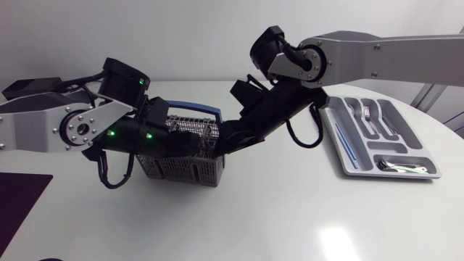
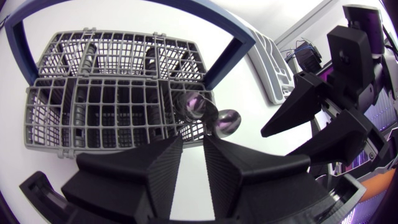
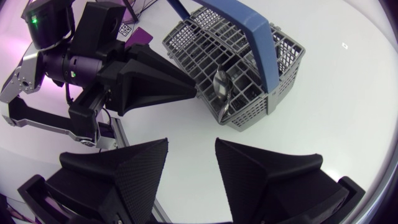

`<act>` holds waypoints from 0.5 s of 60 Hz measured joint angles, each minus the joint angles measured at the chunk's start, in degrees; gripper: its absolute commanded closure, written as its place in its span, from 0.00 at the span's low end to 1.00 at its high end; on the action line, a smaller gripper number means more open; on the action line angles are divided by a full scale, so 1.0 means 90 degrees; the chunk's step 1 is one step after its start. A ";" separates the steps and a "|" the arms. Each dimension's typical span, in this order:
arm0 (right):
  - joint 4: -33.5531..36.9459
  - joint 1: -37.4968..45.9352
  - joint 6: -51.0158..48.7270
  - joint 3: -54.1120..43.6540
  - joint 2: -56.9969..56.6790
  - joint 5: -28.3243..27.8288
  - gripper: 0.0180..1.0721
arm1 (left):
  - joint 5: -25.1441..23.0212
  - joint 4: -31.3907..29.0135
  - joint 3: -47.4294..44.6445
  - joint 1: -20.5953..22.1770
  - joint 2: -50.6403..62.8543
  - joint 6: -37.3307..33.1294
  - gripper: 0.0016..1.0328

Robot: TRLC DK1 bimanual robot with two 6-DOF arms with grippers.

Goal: Unload the cutlery basket into the drawer organizer.

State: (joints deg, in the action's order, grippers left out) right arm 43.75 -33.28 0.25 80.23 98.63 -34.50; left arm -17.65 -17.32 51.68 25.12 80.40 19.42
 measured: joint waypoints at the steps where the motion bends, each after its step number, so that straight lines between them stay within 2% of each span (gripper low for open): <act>1: 0.0000 0.0000 0.0005 0.0010 0.0010 0.0000 0.45 | -0.0007 0.0002 -0.0005 0.0000 -0.0002 -0.0002 0.73; 20: -0.0029 0.0056 0.0857 0.0095 0.0177 0.0160 0.45 | -0.0019 0.0061 -0.0036 -0.0041 -0.0032 -0.0002 0.73; 30: -0.0049 0.0097 0.1394 0.0134 0.0177 0.0457 0.45 | -0.0041 0.0100 -0.0078 -0.0041 -0.0058 -0.0002 0.73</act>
State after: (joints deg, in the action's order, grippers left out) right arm 43.31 -32.40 12.80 81.43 100.23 -30.39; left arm -18.02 -16.43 50.98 24.75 79.88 19.40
